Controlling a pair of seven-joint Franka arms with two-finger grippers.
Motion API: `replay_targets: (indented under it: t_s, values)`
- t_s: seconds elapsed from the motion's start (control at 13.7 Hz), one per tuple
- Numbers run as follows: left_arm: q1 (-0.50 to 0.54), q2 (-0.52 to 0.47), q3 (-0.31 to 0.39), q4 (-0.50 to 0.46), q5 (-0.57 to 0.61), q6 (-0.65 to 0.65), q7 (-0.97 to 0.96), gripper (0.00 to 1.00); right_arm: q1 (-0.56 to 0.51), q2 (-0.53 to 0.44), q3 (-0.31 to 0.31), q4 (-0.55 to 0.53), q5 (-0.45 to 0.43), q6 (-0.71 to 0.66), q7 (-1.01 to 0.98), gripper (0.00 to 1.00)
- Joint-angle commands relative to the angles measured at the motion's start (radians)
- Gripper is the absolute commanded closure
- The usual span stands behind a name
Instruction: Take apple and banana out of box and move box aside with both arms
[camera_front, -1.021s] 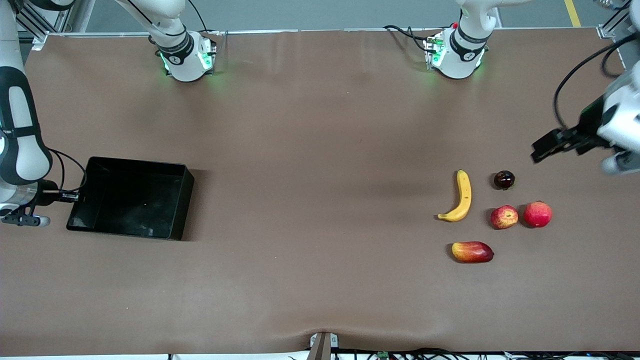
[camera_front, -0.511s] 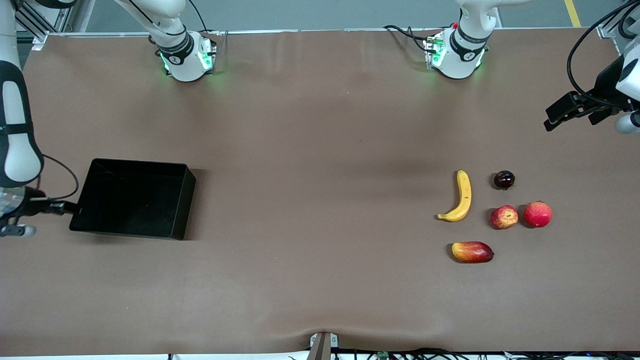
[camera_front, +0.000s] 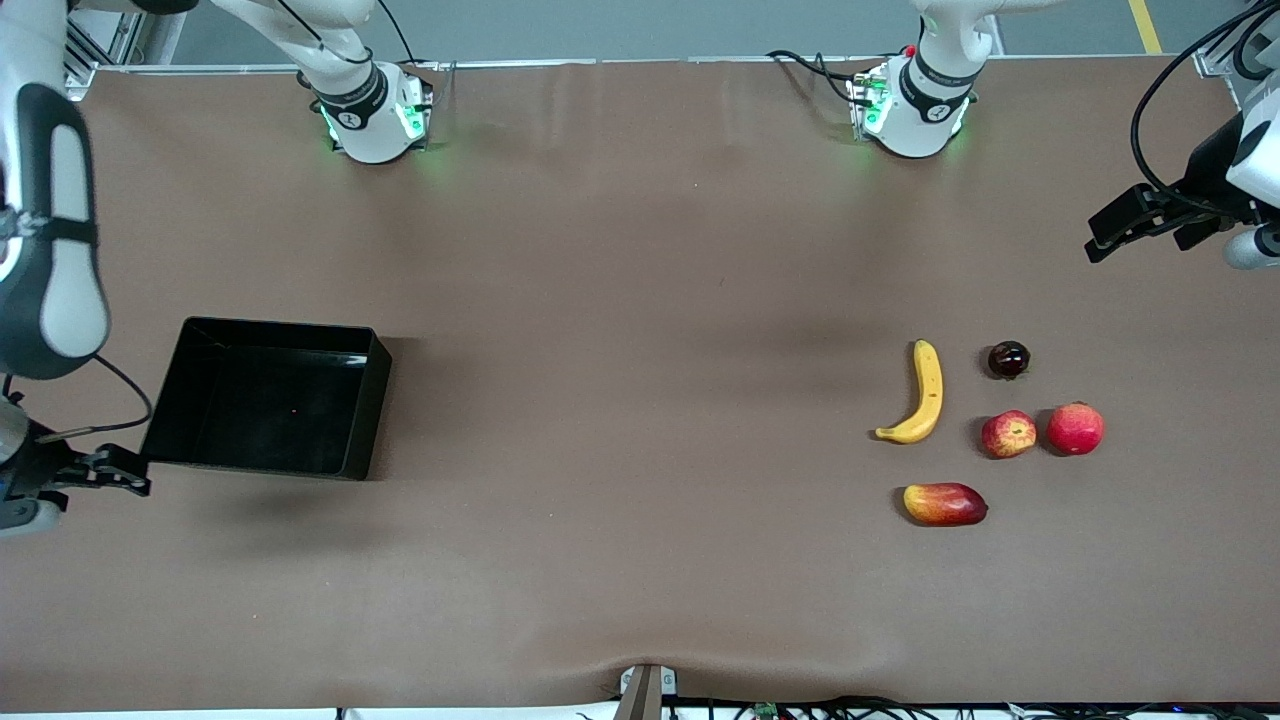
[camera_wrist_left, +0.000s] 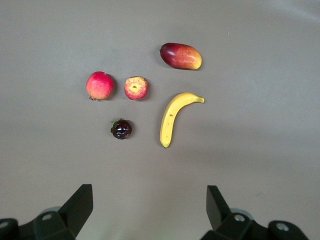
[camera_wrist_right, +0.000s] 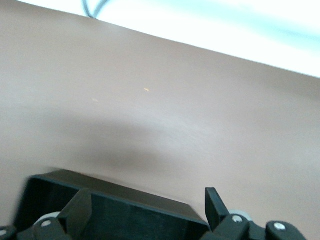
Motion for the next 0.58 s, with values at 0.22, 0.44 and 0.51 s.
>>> replay_targets:
  t_s: [0.22, 0.44, 0.51]
  values:
    - [-0.001, -0.010, 0.000, -0.003, -0.021, -0.002, 0.018, 0.00, 0.049, -0.207, 0.018, 0.039, 0.020, -0.388, 0.181, 0.00]
    - [-0.002, -0.006, 0.000, -0.003, -0.021, 0.007, 0.018, 0.00, 0.046, -0.304, 0.018, 0.031, 0.025, -0.521, 0.195, 0.00]
    - [-0.002, -0.005, -0.001, -0.003, -0.021, 0.007, 0.018, 0.00, 0.044, -0.327, 0.018, 0.028, 0.025, -0.556, 0.195, 0.00]
